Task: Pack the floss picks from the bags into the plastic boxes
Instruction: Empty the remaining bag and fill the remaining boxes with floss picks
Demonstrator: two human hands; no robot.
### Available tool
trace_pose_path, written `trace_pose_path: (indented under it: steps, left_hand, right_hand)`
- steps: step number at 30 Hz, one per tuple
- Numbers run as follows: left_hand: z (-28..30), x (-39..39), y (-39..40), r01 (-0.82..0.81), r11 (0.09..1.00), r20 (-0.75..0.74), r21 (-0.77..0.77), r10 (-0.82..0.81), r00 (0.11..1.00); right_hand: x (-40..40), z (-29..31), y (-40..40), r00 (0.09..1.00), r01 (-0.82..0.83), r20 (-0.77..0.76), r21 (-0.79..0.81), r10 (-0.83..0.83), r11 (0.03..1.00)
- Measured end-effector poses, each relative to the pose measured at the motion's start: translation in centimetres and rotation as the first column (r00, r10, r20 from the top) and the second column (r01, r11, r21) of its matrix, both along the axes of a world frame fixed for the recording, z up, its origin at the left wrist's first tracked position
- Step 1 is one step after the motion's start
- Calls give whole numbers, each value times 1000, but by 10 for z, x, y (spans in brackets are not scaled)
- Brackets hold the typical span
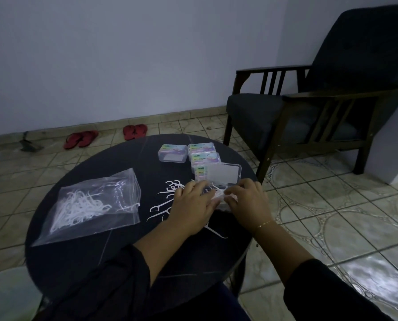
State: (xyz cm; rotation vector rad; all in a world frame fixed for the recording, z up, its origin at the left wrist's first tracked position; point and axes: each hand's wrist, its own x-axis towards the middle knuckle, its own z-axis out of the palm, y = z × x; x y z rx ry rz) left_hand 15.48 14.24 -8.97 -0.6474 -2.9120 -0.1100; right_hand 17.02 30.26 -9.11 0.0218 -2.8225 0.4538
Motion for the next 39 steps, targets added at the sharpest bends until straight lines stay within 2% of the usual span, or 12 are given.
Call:
trace_pose_path:
  steps: [4, 7, 14, 19, 25, 29, 33, 37, 39]
  left_hand:
    - [1, -3, -1, 6, 1000, -2, 6, -6, 1000]
    - [-1, -4, -1, 7, 1000, 20, 29, -7, 1000]
    - [-4, -3, 0, 8, 996, 66, 92, -14, 998]
    - [-2, 2, 0, 35, 999, 61, 35, -37, 997]
    - [6, 5, -12, -11, 997, 68, 73, 6, 998]
    - [15, 10, -38, -130, 991, 108, -32, 133, 985]
    - [22, 17, -63, -157, 971, 159, -179, 186, 970]
    - [22, 26, -74, -131, 935, 222, -330, 212, 952]
    - [20, 28, -76, -127, 936, 206, -329, 203, 957]
  right_hand:
    - [-4, 4, -2, 994, -65, 89, 91, 56, 994]
    - [-6, 6, 0, 993, -53, 114, 131, 38, 990]
    - [-6, 6, 5, 996, -42, 86, 104, 33, 994]
    - [-3, 4, 5, 999, -33, 6, 97, 32, 995]
    - [1, 8, 0, 999, -9, -48, 80, 13, 997]
    - [13, 16, -13, 992, -84, -87, 59, 89, 995]
    - [30, 23, -30, 971, -232, 99, 167, 218, 958]
    - [42, 16, -43, 961, -234, 209, 259, 182, 937]
    - [43, 13, -48, 965, -204, 215, 258, 150, 944]
